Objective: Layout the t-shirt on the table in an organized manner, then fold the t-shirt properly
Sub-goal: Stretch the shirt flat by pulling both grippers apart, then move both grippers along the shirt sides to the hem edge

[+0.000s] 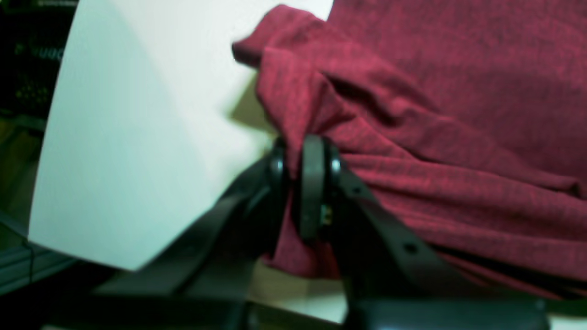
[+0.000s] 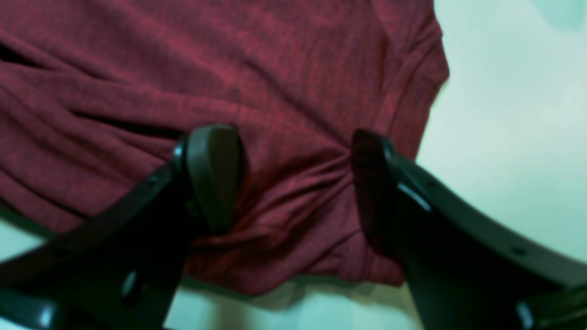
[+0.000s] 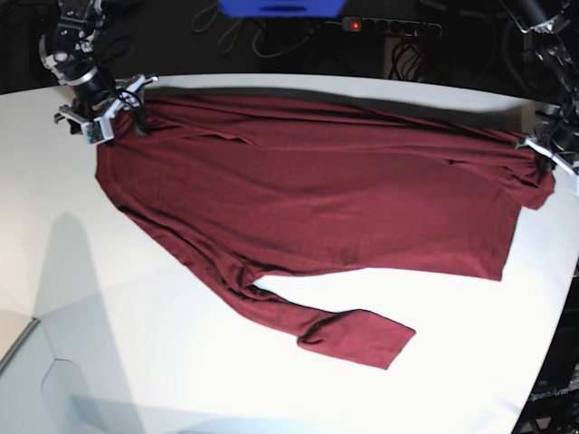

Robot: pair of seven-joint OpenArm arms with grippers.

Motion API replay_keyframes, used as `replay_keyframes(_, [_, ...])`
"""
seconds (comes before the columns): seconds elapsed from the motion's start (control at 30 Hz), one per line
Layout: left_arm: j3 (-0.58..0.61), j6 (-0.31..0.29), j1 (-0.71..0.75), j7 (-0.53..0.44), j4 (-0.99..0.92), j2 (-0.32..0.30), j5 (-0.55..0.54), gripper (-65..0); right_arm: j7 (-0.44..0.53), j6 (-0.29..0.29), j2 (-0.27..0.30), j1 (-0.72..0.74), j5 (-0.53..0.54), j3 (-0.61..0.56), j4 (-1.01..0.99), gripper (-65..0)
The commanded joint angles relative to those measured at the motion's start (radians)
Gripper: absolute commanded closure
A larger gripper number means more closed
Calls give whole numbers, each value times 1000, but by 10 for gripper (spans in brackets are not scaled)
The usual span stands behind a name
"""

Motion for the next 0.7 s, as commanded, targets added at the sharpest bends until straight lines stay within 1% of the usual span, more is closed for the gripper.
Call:
replay_keyframes(0.0, [-10,11,-7,-24,15,-26,-1,-2,-4,-4,9,-2,-12,7,14,-389])
replay_keyframes(0.13, [-9,11,-7,-23,13,-24,-1,-4,-4,-4,9,0,-12,6,32,-389])
replay_keyframes(0.2, [-2,11,-7,-23,13,-13,2,-5,-4,-4,9,-2,-10,4,52,-389])
replay_keyframes(0.33, [-2,11,-7,-21,13,-4,7,-12,-4,-4,-3,-4,-10,6,96,-389])
replay_keyframes(0.4, [-4,11,-7,-21,15,-4,-1,-64,-4,-4,-8,0,-10,7,122,-389])
replay_keyframes(0.47, [-7,11,-7,-21,15,-3,-1,-151,-4,-4,-9,0,-10,7,149,-390])
replay_keyframes(0.5, [-7,11,-7,-21,15,-3,-1,-204,-4,-4,-17,0,-10,7,156,-391])
replay_keyframes(0.6, [-9,11,-7,-21,24,17,-1,-323,-4,-4,-20,3,-10,6,170,-391])
replay_keyframes(0.63, [-9,11,-7,-21,29,22,-1,-353,-4,-4,-20,12,-10,6,178,-391])
replay_keyframes(0.67, [-9,11,-7,-21,33,22,-1,-368,-4,-4,-21,23,-10,6,182,-391])
